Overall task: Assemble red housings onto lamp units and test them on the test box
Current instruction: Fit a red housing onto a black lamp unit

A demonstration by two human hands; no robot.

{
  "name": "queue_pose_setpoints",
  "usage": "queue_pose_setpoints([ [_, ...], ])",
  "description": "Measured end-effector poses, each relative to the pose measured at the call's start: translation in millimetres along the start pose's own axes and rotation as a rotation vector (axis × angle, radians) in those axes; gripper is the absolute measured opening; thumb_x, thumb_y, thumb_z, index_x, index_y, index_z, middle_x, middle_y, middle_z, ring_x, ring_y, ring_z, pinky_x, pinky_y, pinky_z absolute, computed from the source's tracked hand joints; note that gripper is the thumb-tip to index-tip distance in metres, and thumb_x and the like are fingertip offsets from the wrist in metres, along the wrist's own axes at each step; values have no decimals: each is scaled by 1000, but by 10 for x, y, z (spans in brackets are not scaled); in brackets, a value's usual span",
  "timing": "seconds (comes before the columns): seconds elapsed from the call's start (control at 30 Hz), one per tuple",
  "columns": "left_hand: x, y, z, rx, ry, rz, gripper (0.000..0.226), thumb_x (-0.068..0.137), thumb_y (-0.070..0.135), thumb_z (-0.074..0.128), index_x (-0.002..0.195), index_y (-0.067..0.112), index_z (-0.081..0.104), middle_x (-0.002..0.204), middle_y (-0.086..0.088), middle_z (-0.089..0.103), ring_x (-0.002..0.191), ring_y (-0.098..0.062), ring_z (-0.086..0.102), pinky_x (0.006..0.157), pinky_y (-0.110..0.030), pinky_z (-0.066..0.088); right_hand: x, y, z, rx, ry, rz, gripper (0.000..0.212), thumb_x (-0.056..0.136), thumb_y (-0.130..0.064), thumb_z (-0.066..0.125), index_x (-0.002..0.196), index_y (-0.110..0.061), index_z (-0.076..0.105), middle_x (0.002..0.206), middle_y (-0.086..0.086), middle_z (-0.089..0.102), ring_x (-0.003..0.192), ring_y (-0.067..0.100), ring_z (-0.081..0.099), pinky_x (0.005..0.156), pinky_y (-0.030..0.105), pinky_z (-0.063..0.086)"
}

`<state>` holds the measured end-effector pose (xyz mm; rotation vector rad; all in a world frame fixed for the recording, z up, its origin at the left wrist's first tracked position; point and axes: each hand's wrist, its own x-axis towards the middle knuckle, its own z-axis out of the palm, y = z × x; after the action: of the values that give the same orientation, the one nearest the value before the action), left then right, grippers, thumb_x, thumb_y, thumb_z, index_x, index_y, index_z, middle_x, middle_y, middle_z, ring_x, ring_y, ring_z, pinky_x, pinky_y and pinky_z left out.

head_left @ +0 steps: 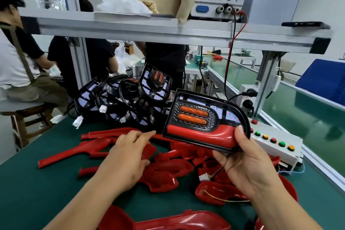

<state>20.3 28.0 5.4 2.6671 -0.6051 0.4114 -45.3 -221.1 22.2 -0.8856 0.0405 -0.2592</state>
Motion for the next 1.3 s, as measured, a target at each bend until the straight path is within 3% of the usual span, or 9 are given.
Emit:
queue_pose_setpoints([
  [0.17, -103, 134, -34, 67, -31, 227, 33, 83, 48, 68, 115, 48, 62, 107, 27, 43, 106, -5, 34, 98, -28, 33, 18, 1, -11, -6, 4, -4, 42, 77, -32, 64, 110, -6, 61, 87, 12, 73, 72, 21, 72, 53, 30, 58],
  [0.3, -139, 129, 59, 207, -335, 236, 63, 82, 66, 57, 140, 45, 44, 131, 27, 44, 123, -6, 31, 103, -28, 26, 23, 7, -27, 5, -9, 1, 40, 78, -32, 65, 109, -8, 61, 90, 13, 73, 74, 22, 72, 54, 31, 58],
  [0.43, -85, 135, 133, 175, -275, 225, 45, 94, 49, 52, 138, 43, 43, 130, 25, 49, 125, -8, 32, 94, -27, 23, 20, 20, -32, 1, -17, 7, 39, 78, -32, 65, 109, -8, 61, 92, 14, 73, 76, 23, 72, 54, 31, 58],
  [0.6, -24, 85, 110, 1, -303, 174, 51, 100, 41, 46, 146, 50, 26, 102, 18, 42, 117, -9, 37, 98, -25, 23, 34, 25, -38, -1, -12, 0, 41, 78, -33, 65, 111, -8, 61, 89, 12, 73, 74, 21, 72, 55, 30, 58],
  [0.77, -69, 195, 47, 88, -257, 263, 55, 97, 50, 48, 147, 53, 25, 141, 23, 35, 132, -5, 25, 108, -28, 15, 35, 34, -32, -12, -14, -7, 46, 78, -35, 66, 113, -7, 61, 88, 11, 73, 73, 20, 72, 54, 30, 58],
  [0.87, -154, 328, -9, -64, -143, 385, 41, 92, 54, 53, 132, 52, 47, 120, 34, 38, 120, 4, 32, 105, -24, 26, 42, 31, -36, -18, 1, -16, 51, 78, -36, 66, 118, -4, 59, 88, 12, 73, 73, 21, 71, 55, 29, 58],
  [0.93, -216, 449, -53, -187, -228, 471, 30, 85, 61, 55, 113, 52, 58, 103, 33, 47, 107, 10, 39, 95, -22, 37, 45, 25, -36, -10, 19, -23, 55, 77, -35, 66, 120, -3, 57, 87, 12, 72, 71, 20, 71, 55, 29, 58],
  [1.1, -332, 646, 98, -104, -544, 600, 64, 75, 67, 64, 132, 56, 37, 107, 37, 36, 108, 13, 32, 91, -17, 38, 41, 10, -57, 28, 21, -21, 50, 78, -33, 67, 118, -5, 57, 88, 12, 72, 75, 21, 72, 57, 29, 58],
  [1.3, -266, 642, 102, -207, -547, 489, 24, 90, 52, 58, 105, 33, 54, 100, 20, 51, 94, 3, 50, 86, -23, 43, 42, -11, -63, 37, 15, -27, 47, 78, -32, 67, 115, -5, 59, 91, 13, 73, 78, 22, 72, 57, 30, 58],
])
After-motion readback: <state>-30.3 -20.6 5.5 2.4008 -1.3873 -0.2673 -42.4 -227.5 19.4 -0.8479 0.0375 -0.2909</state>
